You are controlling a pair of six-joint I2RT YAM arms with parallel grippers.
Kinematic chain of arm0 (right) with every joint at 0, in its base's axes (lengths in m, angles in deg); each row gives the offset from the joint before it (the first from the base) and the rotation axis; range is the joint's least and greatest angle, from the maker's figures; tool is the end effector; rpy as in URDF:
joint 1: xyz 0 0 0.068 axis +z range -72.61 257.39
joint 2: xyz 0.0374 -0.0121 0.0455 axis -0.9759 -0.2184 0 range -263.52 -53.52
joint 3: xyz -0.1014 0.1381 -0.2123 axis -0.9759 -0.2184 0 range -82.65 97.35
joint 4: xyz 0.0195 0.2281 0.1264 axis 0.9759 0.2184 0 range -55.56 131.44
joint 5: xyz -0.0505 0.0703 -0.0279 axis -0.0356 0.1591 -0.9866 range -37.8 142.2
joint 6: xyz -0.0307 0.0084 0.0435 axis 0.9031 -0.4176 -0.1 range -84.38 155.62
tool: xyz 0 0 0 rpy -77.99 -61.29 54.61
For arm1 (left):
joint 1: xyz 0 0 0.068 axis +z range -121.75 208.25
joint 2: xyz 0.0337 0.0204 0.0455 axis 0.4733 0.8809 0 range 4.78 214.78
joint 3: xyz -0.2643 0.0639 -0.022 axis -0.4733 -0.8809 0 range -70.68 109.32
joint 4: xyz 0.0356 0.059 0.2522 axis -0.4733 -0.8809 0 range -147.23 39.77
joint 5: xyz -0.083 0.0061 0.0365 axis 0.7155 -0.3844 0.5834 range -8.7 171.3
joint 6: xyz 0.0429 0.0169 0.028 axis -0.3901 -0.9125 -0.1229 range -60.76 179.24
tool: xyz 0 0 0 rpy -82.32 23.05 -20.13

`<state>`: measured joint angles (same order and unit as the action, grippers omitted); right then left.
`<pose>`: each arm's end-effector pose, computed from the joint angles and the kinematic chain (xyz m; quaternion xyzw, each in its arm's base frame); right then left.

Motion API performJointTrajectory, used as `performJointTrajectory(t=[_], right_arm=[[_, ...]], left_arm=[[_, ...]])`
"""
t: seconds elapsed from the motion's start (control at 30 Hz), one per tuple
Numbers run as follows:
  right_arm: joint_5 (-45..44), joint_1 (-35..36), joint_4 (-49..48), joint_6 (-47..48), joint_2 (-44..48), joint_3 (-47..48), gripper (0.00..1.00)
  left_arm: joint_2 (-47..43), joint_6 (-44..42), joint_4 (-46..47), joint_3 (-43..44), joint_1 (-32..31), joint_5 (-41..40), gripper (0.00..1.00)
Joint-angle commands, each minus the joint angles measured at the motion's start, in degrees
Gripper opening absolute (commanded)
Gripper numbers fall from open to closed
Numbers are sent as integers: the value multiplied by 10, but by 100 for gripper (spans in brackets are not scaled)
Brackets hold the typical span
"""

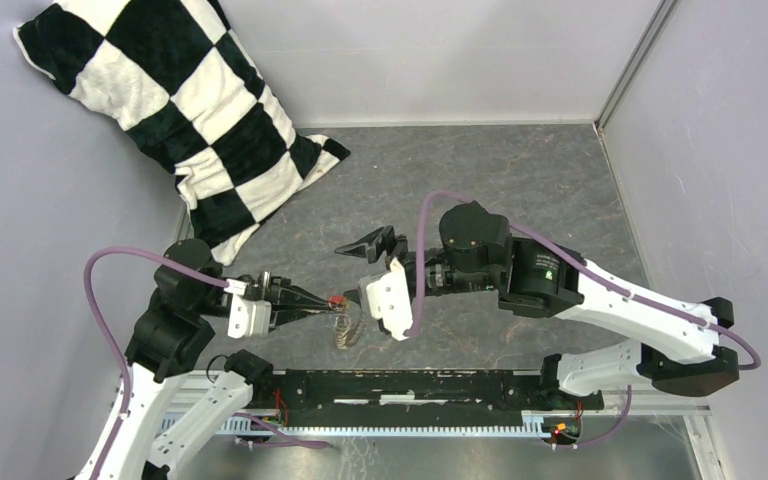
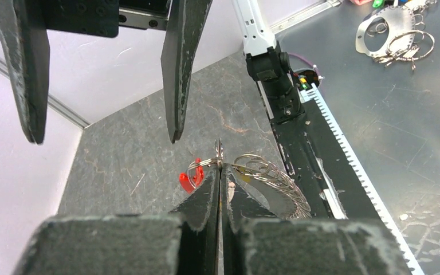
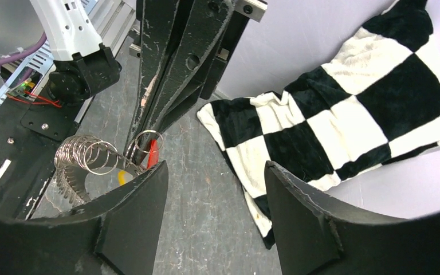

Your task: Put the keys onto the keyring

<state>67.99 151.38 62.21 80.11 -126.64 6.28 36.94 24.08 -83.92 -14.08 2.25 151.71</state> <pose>0.0648 0.2609 0.4682 -0.7056 0.3192 0.2620 0.5759 0.0568 -0.0650 0.3961 0.6383 0.3459 -0.3955 0.5626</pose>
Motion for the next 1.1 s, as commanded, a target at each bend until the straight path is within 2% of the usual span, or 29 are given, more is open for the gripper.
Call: performJointTrajectory(t=[0.0, 0.2, 0.73, 1.07], right_arm=[[2, -8, -15, -54, 29, 23, 71], [8, -20, 19, -122, 8, 52, 74], [57, -30, 28, -171, -14, 41, 57], [67, -39, 10, -178, -23, 28, 41]], left_arm=[[-12, 82, 75, -10, 0, -31, 2], [-34, 213, 193, -48, 0, -101, 2], [-40, 247, 213, -54, 0, -140, 2], [-45, 252, 219, -54, 0, -148, 2]])
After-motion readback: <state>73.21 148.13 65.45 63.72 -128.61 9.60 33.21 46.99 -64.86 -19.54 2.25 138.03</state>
